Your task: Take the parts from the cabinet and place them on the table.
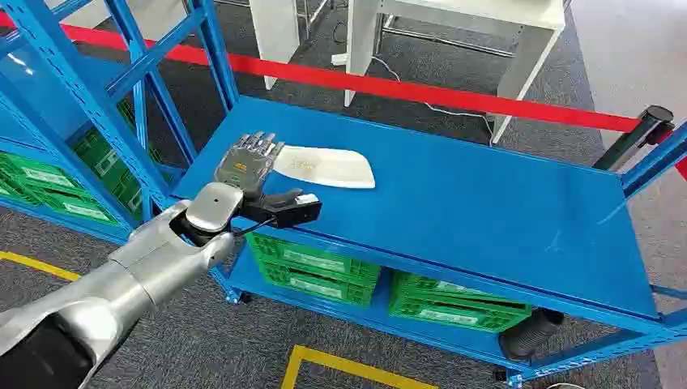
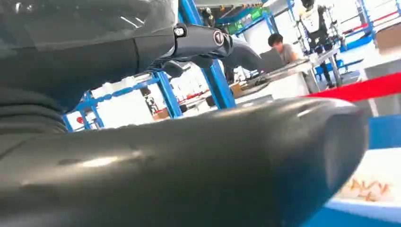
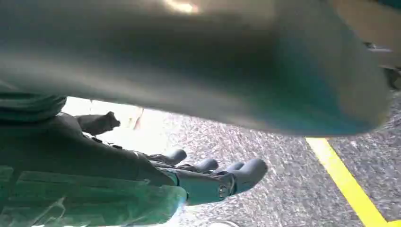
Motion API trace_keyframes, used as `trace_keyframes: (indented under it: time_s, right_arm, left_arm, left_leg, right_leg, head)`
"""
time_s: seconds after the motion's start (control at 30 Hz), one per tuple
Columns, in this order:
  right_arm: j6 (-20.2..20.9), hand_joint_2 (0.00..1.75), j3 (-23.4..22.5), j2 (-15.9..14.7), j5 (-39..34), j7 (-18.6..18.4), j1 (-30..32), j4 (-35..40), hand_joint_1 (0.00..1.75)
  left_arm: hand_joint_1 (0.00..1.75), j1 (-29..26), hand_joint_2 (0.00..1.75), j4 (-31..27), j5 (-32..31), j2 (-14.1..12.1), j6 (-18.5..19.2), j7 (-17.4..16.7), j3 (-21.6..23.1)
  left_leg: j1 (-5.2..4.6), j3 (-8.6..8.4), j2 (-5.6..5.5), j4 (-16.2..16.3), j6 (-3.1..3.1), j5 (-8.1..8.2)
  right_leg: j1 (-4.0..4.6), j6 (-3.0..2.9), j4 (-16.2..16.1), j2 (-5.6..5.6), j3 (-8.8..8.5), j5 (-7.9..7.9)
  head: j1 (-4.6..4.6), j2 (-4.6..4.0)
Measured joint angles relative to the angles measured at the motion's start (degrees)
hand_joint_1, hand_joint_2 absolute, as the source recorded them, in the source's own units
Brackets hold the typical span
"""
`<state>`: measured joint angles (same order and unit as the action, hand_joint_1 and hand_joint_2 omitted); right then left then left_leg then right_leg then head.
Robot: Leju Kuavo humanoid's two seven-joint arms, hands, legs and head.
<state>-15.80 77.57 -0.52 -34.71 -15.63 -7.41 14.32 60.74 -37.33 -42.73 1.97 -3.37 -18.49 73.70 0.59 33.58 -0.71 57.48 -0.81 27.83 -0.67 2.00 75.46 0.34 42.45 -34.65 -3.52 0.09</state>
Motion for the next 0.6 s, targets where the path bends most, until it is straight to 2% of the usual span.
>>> trace_keyframes:
  time_s: [0.03,0.07,0.1,0.13,0.17,0.2,0.27,0.33,0.37,0.4,0.47,0.5,0.53,0.57,0.6]
  right_arm:
    - [0.0,0.0,0.0,0.0,0.13,0.0,0.02,0.0,0.0]
    - [0.0,0.0,0.0,0.0,0.28,0.0,-0.01,0.0,0.0]
    - [0.0,0.0,0.0,0.0,0.39,-0.04,-0.04,0.0,0.0]
    - [-0.02,0.0,0.0,-0.02,0.46,-0.04,-0.04,0.0,0.0]
    - [-0.02,0.0,0.02,0.0,0.5,-0.04,-0.06,0.0,0.0]
    - [-0.02,0.0,0.02,0.0,0.52,-0.04,-0.16,0.0,0.0]
    - [-0.04,0.0,0.02,-0.02,0.52,-0.11,-0.14,0.0,0.0]
    - [-0.04,0.0,0.02,0.0,0.52,-0.15,-0.14,0.0,0.0]
    - [-0.04,0.0,0.02,0.0,0.52,-0.15,-0.19,0.0,0.0]
    - [-0.02,0.0,0.02,0.04,0.54,-0.15,-0.28,0.0,0.0]
    - [-0.02,0.0,0.02,0.07,0.61,-0.15,-0.33,0.0,0.0]
    - [-0.02,0.0,0.02,0.07,0.61,-0.15,-0.31,0.0,0.0]
    - [0.0,0.0,0.02,0.07,0.63,-0.15,-0.26,0.0,0.0]
    - [0.0,0.0,0.02,0.07,0.63,-0.15,-0.25,0.0,0.0]
    - [0.0,0.0,0.02,0.11,0.7,-0.15,-0.29,0.0,0.0]
  left_arm:
    - [0.0,-0.12,0.0,0.02,0.09,-0.02,0.0,0.0,0.0]
    - [0.0,-0.14,0.0,0.04,0.09,-0.02,0.0,0.0,0.0]
    - [0.0,-0.12,0.0,0.02,0.09,0.0,-0.04,0.0,-0.02]
    - [0.0,-0.13,0.0,0.04,0.09,0.0,-0.04,0.0,-0.04]
    - [0.0,-0.07,0.0,0.09,0.09,-0.02,-0.04,0.0,-0.02]
    - [0.0,-0.05,0.0,0.13,0.09,0.0,-0.04,0.0,-0.02]
    - [0.0,-0.13,0.0,0.17,0.07,0.02,-0.04,0.02,-0.02]
    - [0.0,-0.04,0.0,0.17,0.04,0.02,-0.07,0.02,-0.11]
    - [0.0,0.06,0.0,0.2,0.02,0.02,-0.11,0.02,-0.17]
    - [0.0,0.12,0.0,0.2,-0.04,0.0,-0.11,0.02,-0.15]
    - [0.0,-0.18,0.0,0.24,-0.07,0.0,-0.04,0.15,-0.07]
    - [0.0,-0.42,0.0,0.26,-0.09,0.0,-0.04,0.22,-0.02]
    - [0.0,-0.58,0.0,0.31,-0.11,0.0,-0.04,0.26,0.02]
    - [0.0,-0.57,0.0,0.39,-0.11,0.0,-0.04,0.37,0.02]
    - [0.0,-0.51,0.0,0.42,-0.13,0.04,-0.09,0.46,0.0]
  left_leg:
    - [0.01,-0.28,-0.04,0.02,0.11,0.23]
    - [0.06,-0.65,-0.09,0.12,0.31,0.57]
    - [0.11,-1.09,-0.11,0.26,0.5,1.01]
    - [0.13,-1.51,-0.11,0.45,0.85,1.54]
    - [-0.29,-1.44,-0.11,0.56,1.2,1.79]
    - [-0.24,-1.31,-0.15,0.78,1.49,1.96]
    - [-0.06,-1.53,-0.13,0.48,1.98,1.99]
    - [0.01,-1.52,-0.03,0.78,2.74,2.84]
    - [0.02,-0.93,0.01,2.61,3.02,3.81]
    - [0.07,0.91,0.01,6.53,3.23,5.61]
    - [0.08,5.98,0.02,15.95,3.48,8.79]
    - [0.08,7.65,0.02,18.24,3.45,8.75]
    - [0.06,7.85,0.02,17.79,3.32,7.24]
    - [0.04,6.98,0.02,14.64,3.04,4.38]
    - [-0.02,5.14,0.02,9.81,2.63,1.14]
  right_leg:
    - [-0.05,0.08,-1.1,-0.01,-0.06,1.75]
    - [-0.13,0.08,-4.92,-0.02,-1.4,4.76]
    - [-0.21,0.06,-10.16,-0.04,-3.51,8.03]
    - [-0.31,-0.03,-15.04,-0.13,-5.36,10.22]
    - [0.0,-0.13,-15.18,-0.11,-6.04,9.2]
    - [0.0,-0.8,-16.32,0.01,-6.43,8.58]
    - [0.23,-1.5,-15.94,0.11,-6.29,8.32]
    - [-0.24,-2.3,-16.4,0.05,-6.85,8.26]
    - [-0.24,-2.55,-16.52,0.05,-7.17,8.1]
    - [-0.26,-2.82,-16.54,0.0,-7.43,7.92]
    - [-0.2,-3.1,-16.52,-0.04,-7.84,7.52]
    - [-0.17,-3.16,-16.52,0.0,-8.09,7.34]
    - [-0.15,-3.11,-16.52,0.08,-8.45,7.12]
    - [-0.09,-3.05,-16.51,0.19,-8.89,6.83]
    - [-0.02,-2.93,-16.52,0.29,-9.44,6.51]
  head:
    - [0.0,0.0]
    - [-0.02,0.0]
    - [-0.06,0.0]
    - [-0.15,0.0]
    - [-0.02,0.0]
    - [-0.04,0.0]
    - [0.09,0.0]
    - [0.04,0.0]
    - [0.51,0.0]
    - [0.63,0.0]
    - [0.66,0.0]
    - [0.66,0.0]
    - [0.66,0.0]
    - [0.79,0.0]
    - [0.79,0.0]
